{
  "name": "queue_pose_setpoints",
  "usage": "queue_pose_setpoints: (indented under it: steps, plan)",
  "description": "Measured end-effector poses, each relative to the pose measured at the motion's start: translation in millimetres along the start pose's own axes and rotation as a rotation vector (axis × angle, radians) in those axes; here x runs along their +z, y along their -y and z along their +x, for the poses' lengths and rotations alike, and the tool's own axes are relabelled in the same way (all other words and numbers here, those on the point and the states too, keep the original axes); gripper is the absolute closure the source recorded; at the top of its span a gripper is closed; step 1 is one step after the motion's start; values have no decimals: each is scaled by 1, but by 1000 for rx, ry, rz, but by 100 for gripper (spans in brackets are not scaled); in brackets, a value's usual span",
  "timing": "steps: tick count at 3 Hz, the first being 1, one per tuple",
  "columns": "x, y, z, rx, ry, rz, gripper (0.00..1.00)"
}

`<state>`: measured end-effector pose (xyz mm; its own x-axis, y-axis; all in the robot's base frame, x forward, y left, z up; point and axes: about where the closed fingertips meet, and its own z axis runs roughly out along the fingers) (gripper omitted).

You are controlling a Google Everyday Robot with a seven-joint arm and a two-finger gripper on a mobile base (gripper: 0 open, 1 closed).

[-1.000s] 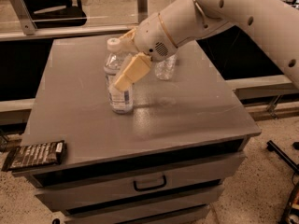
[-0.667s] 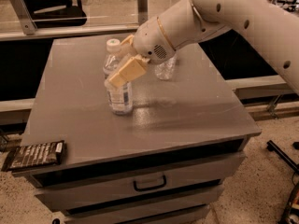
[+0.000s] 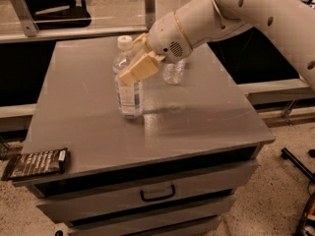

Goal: Pick blue plastic bottle

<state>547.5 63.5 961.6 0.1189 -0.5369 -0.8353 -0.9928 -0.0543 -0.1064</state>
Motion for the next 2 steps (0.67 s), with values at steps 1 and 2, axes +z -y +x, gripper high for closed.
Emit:
queue_pose_setpoints:
  steps: [1, 2]
  plan:
    - [-39, 2, -15, -28, 31, 40, 100]
    - [-43, 3, -20, -35, 36, 46, 100]
